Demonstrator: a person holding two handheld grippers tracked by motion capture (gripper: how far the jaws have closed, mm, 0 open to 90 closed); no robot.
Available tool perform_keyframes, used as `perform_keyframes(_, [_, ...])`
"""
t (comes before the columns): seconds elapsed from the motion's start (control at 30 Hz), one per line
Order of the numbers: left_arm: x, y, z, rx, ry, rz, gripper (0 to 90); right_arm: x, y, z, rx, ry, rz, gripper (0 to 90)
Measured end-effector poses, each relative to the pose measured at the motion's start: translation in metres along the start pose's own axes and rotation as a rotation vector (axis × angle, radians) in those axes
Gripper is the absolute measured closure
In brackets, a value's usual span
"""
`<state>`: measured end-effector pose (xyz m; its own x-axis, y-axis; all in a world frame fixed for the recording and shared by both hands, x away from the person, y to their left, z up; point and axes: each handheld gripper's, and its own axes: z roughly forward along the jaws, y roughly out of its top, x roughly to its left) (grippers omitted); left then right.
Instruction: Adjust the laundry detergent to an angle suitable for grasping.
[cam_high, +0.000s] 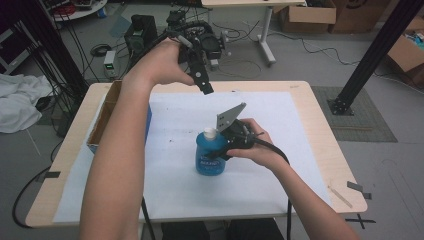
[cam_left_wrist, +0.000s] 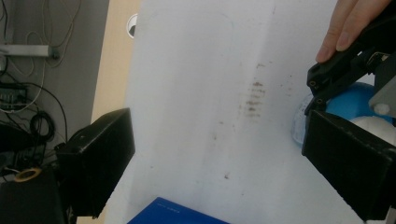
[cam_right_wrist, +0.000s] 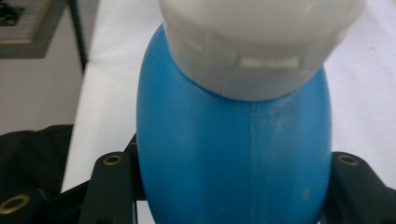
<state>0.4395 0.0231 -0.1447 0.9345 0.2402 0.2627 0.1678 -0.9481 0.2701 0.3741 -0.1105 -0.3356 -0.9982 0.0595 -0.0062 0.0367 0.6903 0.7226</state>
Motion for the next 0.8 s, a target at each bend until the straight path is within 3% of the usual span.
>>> perform_keyframes(0.2, [0.000, -0.001, 0.000, 0.003, 0.000, 0.000, 10.1, 0.001, 0.001, 0.005, 0.000, 0.067, -0.038, 43.0])
perform_keyframes(0.8, [0.000, -0.001, 0.005, 0.007, -0.004, -0.002, 10.1, 0.004, 0.000, 0.012, 0.021, 0.072, -0.077, 42.1])
